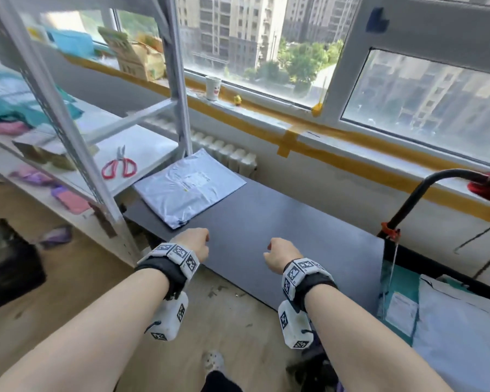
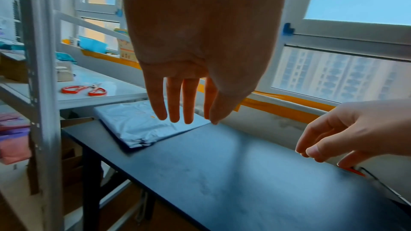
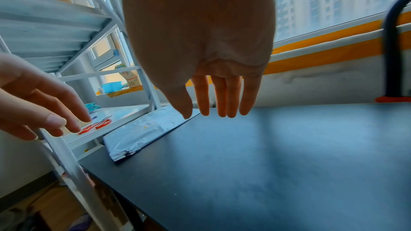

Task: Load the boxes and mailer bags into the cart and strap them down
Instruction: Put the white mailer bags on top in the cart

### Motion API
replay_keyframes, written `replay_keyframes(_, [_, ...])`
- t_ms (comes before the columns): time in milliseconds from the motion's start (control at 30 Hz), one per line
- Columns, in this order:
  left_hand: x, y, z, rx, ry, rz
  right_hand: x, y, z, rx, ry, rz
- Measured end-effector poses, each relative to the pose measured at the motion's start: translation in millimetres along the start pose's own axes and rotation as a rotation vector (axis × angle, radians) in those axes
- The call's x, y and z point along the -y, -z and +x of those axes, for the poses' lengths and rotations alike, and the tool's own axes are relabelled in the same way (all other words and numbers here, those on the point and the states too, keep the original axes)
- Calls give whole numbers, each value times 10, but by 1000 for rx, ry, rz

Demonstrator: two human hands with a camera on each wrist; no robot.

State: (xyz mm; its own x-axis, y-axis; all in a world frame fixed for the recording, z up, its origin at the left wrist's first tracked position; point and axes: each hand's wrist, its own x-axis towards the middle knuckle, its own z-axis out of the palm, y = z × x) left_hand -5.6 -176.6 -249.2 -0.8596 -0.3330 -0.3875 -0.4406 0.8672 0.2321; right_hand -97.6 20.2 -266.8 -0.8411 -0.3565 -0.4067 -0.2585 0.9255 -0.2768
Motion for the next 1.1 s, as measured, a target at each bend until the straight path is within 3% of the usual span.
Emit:
replay_keyframes(233, [769, 444, 928, 3, 135, -44, 848, -70, 1102, 51, 48, 52])
replay_keyframes(500, [1473, 782, 1946, 21, 206, -109, 1465, -359, 1929, 125, -58, 422])
replay_keyframes(700, [1810, 1033, 2823, 71, 161, -127, 1743, -617, 2343, 42, -274, 882])
replay_keyframes(900, [1873, 1014, 3473, 144, 184, -148, 1873, -755, 2573, -146, -491, 1269])
replay_keyframes(1100, [1942, 909, 3819, 122, 210, -214, 1908, -782, 2671, -205, -595, 1359])
